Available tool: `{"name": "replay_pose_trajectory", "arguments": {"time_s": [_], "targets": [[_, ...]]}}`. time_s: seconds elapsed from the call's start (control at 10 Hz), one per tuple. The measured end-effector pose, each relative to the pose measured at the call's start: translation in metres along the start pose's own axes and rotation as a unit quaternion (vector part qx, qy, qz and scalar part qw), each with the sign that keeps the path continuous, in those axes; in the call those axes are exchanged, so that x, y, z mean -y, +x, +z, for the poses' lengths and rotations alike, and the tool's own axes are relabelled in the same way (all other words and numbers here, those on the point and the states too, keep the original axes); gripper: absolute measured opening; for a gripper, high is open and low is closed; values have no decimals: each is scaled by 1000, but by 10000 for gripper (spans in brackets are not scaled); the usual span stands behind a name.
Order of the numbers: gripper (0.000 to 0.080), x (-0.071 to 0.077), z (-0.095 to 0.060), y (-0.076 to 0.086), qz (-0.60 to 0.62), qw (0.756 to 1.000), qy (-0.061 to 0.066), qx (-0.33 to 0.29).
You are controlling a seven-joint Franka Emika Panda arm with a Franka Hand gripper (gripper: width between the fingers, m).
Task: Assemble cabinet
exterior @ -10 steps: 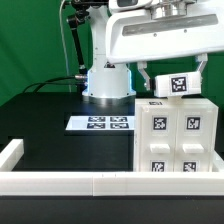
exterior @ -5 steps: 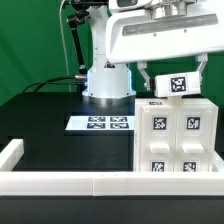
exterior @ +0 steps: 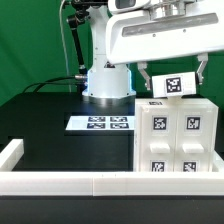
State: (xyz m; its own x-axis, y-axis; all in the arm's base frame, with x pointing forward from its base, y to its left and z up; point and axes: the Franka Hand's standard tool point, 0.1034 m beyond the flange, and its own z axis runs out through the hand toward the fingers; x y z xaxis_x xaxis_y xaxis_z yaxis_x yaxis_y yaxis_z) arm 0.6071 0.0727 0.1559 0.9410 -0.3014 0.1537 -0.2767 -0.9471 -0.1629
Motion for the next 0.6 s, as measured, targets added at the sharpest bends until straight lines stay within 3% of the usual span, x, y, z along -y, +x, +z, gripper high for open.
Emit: {"name": "replay_pose_trajectory", "arguments": {"time_s": [0.6], "targets": [[561, 8, 1, -2, 221, 975, 11, -2]]}}
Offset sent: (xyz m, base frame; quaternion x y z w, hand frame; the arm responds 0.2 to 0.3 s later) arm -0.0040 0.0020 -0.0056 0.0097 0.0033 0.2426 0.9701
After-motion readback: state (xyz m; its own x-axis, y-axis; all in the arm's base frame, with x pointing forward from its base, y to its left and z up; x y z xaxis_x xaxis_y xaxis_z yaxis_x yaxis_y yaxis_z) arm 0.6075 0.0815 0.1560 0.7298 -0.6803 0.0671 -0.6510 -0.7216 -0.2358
